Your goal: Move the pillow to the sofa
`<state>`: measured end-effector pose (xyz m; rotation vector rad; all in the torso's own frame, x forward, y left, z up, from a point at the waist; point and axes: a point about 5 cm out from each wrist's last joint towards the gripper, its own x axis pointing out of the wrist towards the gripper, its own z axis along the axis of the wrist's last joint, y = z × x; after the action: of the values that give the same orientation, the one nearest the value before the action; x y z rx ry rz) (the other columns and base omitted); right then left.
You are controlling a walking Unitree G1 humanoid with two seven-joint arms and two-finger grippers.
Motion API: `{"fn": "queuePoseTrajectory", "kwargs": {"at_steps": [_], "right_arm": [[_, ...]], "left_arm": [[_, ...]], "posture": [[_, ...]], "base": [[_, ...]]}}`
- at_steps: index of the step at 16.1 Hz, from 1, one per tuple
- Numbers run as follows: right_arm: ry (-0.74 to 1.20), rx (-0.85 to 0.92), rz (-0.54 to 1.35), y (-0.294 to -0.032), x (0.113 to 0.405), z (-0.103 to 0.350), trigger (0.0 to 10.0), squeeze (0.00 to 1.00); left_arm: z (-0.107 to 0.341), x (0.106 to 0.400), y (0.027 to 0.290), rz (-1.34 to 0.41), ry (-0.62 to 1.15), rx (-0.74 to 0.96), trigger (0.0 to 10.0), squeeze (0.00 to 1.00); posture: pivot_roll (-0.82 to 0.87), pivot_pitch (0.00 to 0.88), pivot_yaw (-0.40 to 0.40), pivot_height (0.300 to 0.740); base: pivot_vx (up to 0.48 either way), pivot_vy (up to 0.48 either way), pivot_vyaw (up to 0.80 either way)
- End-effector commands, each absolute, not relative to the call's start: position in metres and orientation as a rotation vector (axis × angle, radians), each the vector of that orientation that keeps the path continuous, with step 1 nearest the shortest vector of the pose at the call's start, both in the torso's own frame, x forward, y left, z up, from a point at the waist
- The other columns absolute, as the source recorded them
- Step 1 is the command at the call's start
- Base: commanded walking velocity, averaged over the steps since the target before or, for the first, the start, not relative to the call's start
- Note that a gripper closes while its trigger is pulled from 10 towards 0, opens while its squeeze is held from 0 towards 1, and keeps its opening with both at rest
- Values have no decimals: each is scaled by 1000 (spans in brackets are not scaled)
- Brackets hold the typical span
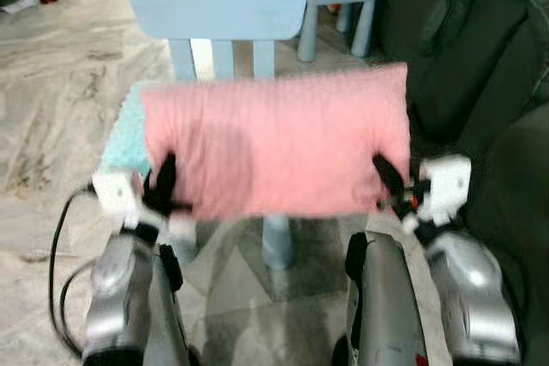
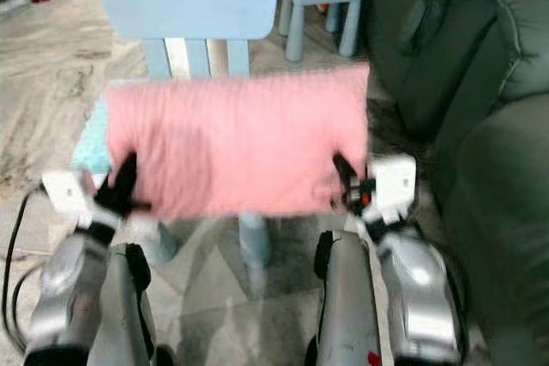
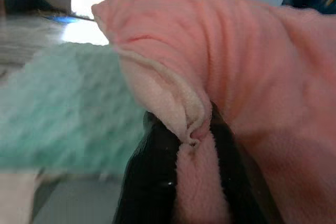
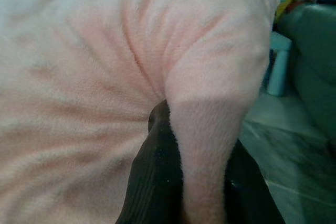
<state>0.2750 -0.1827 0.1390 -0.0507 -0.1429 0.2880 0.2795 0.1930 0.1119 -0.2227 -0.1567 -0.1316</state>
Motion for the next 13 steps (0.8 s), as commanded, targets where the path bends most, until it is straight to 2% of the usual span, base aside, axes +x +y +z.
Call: {"fn": "queuePoseTrajectory", "kwargs": {"at_steps": [1,2,4,5,6,7,8,9,13], "right_arm": [[-182,-70,246,-181,267,147,0,0],[-142,-37,197,-182,260,139,0,0],[-84,-79,181,-180,250,129,0,0],[-23,-109,151,-183,249,121,10000,0],[-14,-114,135,-186,248,119,10000,0],[-6,-106,112,-189,247,118,10000,0],[-3,-104,110,-189,246,118,10000,0],[-4,-107,109,-190,247,119,10000,0],[-10,-82,98,-185,252,126,10000,0]], "left_arm": [[116,272,200,-113,-159,-176,0,0],[112,265,199,-129,-136,-166,0,0],[111,258,196,-175,-106,-124,0,0],[111,256,194,-194,-98,-113,0,0],[113,255,193,-205,-101,-104,0,0],[114,254,189,-227,-99,-74,980,0],[114,253,188,-235,-90,-68,3412,0],[112,252,185,-254,-75,-72,10000,0],[114,254,180,-260,-66,-87,10000,0]], "posture": [[-132,0,41,330],[-136,0,48,330],[-146,0,59,330],[-150,0,61,330],[-152,0,62,330],[-152,0,61,330],[-151,0,60,330],[-150,0,59,330],[-155,0,53,330]], "base": [[0,0,0],[0,0,0],[0,0,0],[0,0,0],[0,0,0],[0,0,0],[0,0,0],[0,0,0],[0,0,0]]}}
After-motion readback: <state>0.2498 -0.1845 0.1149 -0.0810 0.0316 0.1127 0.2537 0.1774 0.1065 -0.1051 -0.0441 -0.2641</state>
